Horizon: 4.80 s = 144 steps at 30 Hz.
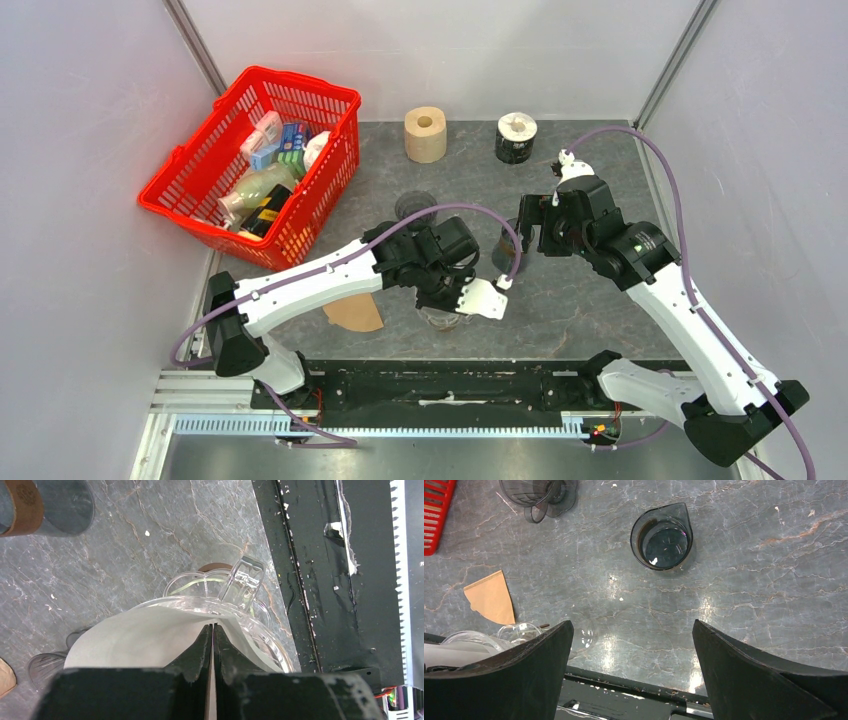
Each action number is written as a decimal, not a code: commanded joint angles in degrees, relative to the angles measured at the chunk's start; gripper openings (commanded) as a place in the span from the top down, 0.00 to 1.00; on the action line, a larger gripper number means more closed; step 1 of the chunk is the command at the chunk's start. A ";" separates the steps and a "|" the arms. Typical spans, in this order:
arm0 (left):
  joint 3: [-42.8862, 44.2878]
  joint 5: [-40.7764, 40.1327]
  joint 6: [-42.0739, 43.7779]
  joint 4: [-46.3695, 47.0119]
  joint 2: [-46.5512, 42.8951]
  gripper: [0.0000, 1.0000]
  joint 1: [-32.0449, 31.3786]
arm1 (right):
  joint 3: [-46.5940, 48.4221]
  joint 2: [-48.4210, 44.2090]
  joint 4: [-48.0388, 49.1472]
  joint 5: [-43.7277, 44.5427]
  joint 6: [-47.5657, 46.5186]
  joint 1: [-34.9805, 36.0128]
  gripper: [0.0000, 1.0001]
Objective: Place the coffee filter in the dripper
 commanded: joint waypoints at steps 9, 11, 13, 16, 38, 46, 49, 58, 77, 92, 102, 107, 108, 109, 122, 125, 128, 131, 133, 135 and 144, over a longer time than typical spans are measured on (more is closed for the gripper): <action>3.99 -2.69 1.79 0.53 -2.59 0.95 -0.38 | 0.32 -0.66 0.85 0.22 -0.89 -0.10 0.03; 4.51 -3.08 1.69 0.53 -3.10 0.95 -0.45 | 0.29 -0.66 0.95 0.19 -1.03 -0.08 0.03; 5.09 -3.08 1.78 0.64 -3.74 0.95 -0.39 | 0.41 -0.63 1.04 0.15 -1.18 -0.07 0.03; 6.36 -3.34 1.40 0.78 -4.90 0.95 -0.40 | 0.54 -0.79 1.11 0.30 -1.20 -0.09 0.03; 4.70 -59.90 -41.69 51.12 -12.48 0.14 11.00 | -5.13 -0.89 7.41 29.28 6.76 -0.14 0.03; 4.24 -47.38 -70.89 29.41 -10.93 0.12 28.11 | -4.86 3.71 13.36 27.93 4.88 -1.92 0.03; 0.73 -43.94 -75.77 26.54 -11.72 0.11 29.90 | -4.19 6.14 14.70 24.03 4.39 -3.81 0.03; -10.77 -37.29 -84.79 24.01 -12.85 0.10 32.65 | -1.92 10.17 17.85 13.55 1.95 -7.04 0.03; -10.30 -21.86 -84.09 37.06 5.28 0.11 38.91 | 0.02 15.45 22.93 4.60 -0.02 -7.48 0.03; -3.49 -22.16 -80.93 36.53 17.57 0.43 39.04 | -0.27 15.94 22.97 4.91 1.37 -7.56 0.03; -0.14 -20.80 -78.67 35.56 20.03 0.97 39.39 | -5.81 9.33 22.52 10.06 2.06 -8.29 0.03; 0.66 -19.52 -77.41 36.53 17.10 0.98 39.41 | -7.81 5.74 20.96 12.45 2.54 -9.57 0.03; 0.44 -19.31 -77.12 37.02 16.10 0.98 39.44 | -8.21 4.98 20.64 13.01 2.80 -9.95 0.03; 0.26 -18.83 -76.91 37.52 15.23 0.98 39.42 | -8.49 4.45 20.13 13.55 3.12 -10.45 0.03; 3.50 -11.16 -75.44 40.14 8.66 0.98 38.60 | -10.93 -2.80 14.77 14.10 5.88 -16.91 0.03; 5.37 -8.25 -74.78 40.01 7.99 0.98 37.76 | -11.46 -4.13 13.76 14.10 5.93 -18.12 0.03; 8.38 -7.67 -72.78 38.20 7.67 0.98 35.24 | -12.34 -5.57 13.39 14.10 5.76 -19.19 0.03; 12.47 -8.25 -70.08 34.88 8.42 0.98 31.47 | -13.19 -7.26 12.91 15.10 5.69 -19.59 0.03; 15.01 -7.72 -68.76 32.74 9.46 0.98 29.04 | -13.84 -8.50 12.94 16.26 5.48 -19.56 0.03; 18.36 -6.98 -67.21 29.91 11.16 0.98 26.74 | -14.14 -9.38 12.72 17.94 5.36 -19.58 0.03; 32.93 -3.28 -67.74 21.96 22.75 0.98 21.01 | -15.02 -11.79 12.21 20.24 4.85 -19.56 0.03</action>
